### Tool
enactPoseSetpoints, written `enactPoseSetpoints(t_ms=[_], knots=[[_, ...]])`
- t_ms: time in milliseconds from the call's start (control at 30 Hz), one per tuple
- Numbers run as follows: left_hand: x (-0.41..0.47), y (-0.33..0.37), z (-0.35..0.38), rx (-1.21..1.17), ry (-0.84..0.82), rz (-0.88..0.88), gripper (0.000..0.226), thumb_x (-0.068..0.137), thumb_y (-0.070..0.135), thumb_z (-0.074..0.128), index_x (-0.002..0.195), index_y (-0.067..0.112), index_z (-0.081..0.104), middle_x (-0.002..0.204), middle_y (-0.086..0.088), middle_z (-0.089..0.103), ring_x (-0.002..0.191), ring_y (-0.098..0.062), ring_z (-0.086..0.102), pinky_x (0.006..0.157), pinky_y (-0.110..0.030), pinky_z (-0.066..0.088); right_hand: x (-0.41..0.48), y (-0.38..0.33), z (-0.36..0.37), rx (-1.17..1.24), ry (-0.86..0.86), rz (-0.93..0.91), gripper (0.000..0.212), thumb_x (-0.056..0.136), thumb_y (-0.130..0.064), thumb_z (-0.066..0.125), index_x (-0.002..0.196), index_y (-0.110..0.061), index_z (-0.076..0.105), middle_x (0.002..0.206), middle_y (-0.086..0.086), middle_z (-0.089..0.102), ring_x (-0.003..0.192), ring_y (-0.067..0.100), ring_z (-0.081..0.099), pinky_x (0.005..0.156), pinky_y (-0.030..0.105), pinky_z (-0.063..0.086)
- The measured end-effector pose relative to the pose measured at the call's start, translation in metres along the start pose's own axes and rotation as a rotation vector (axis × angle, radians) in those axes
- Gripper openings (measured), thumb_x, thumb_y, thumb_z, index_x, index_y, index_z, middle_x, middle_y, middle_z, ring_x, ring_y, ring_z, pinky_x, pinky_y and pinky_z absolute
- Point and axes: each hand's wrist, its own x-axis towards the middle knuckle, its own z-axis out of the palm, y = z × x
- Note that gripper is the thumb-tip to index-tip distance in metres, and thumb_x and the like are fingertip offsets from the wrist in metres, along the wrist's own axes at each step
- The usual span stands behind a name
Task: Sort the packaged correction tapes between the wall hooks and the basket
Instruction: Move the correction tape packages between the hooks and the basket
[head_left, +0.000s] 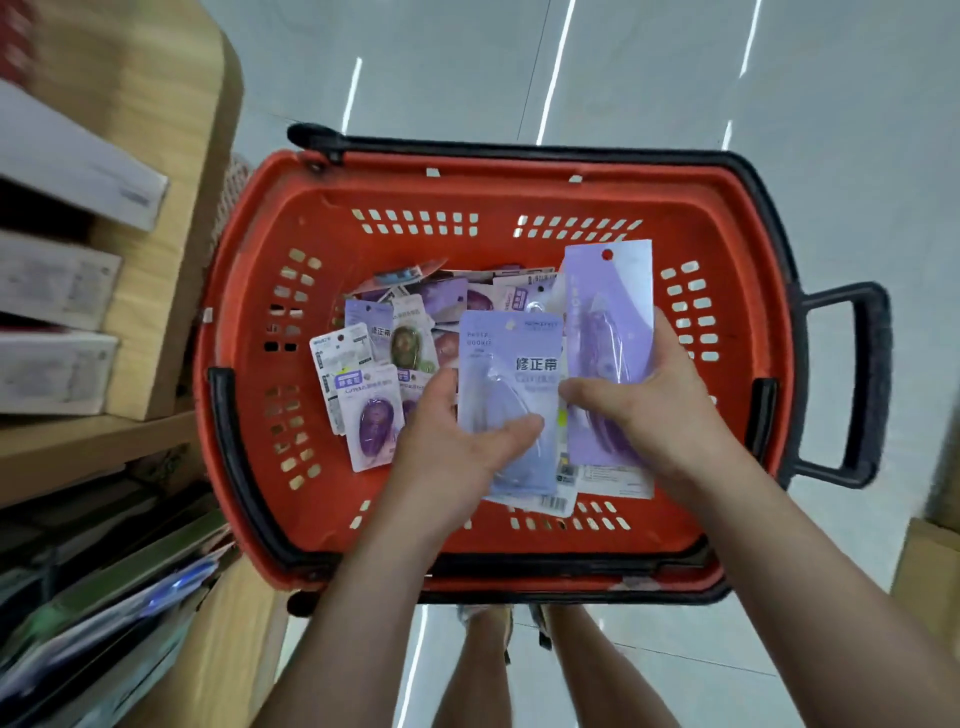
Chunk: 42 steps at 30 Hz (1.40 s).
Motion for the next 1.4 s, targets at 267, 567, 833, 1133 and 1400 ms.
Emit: enactPoseSetpoints(t_ms=[267, 567, 833, 1133, 1400], knots=[[-0.053, 0.036, -0.013, -0.015, -0.039, 0.05, 0.044, 0.077, -0.002, 0.078, 0.111, 0.021, 0.063, 0.094, 0.003, 0.077, 0.085, -0.016, 0.074, 0.067, -0.025, 0.058, -0.034, -0.054, -0.009, 0.091, -0.035, 0.068, 0.044, 0.075, 0.007, 0.077, 0.114, -0.009, 0.065, 0.099, 0.013, 0.076, 0.089, 0.034, 0.074, 0.083, 0.052, 0.059], [-0.133, 0.065, -0.028, -0.281, 0.168, 0.135, 0.045, 0.066, 0.004, 0.077, 0.107, 0.017, 0.064, 0.093, -0.002, 0.077, 0.079, -0.02, 0.074, 0.06, -0.029, 0.056, -0.076, -0.105, -0.031, -0.007, 0.02, -0.03, 0.059, 0.072, -0.007, 0.086, 0.124, -0.018, 0.061, 0.108, 0.0, 0.075, 0.095, 0.02, 0.074, 0.077, 0.037, 0.061], [-0.228, 0.121, 0.024, -0.438, 0.325, 0.259, 0.037, 0.067, 0.018, 0.086, 0.101, 0.019, 0.07, 0.101, -0.004, 0.076, 0.091, -0.023, 0.071, 0.08, -0.04, 0.056, -0.174, -0.196, -0.042, -0.093, -0.458, 0.004, 0.036, 0.091, -0.04, 0.059, 0.127, -0.038, 0.056, 0.109, -0.018, 0.073, 0.097, 0.004, 0.071, 0.073, 0.029, 0.058], [-0.351, 0.155, 0.043, -0.676, 0.425, 0.36, 0.022, 0.092, 0.013, 0.062, 0.113, 0.016, 0.065, 0.106, -0.004, 0.075, 0.091, -0.019, 0.072, 0.072, -0.029, 0.057, -0.271, -0.257, -0.021, -0.282, -0.592, -0.274, 0.05, 0.094, -0.048, 0.06, 0.133, -0.068, 0.036, 0.146, -0.018, 0.05, 0.134, 0.012, 0.05, 0.114, 0.045, 0.039], [-0.453, 0.14, 0.032, -0.799, 0.669, 0.383, 0.02, 0.098, 0.026, 0.057, 0.1, 0.013, 0.072, 0.093, -0.008, 0.077, 0.078, -0.019, 0.072, 0.073, -0.036, 0.059, -0.353, -0.274, 0.031, -0.336, -1.038, -0.275, 0.085, 0.073, -0.007, 0.085, 0.144, -0.033, 0.045, 0.137, 0.0, 0.061, 0.124, 0.023, 0.061, 0.092, 0.043, 0.054]])
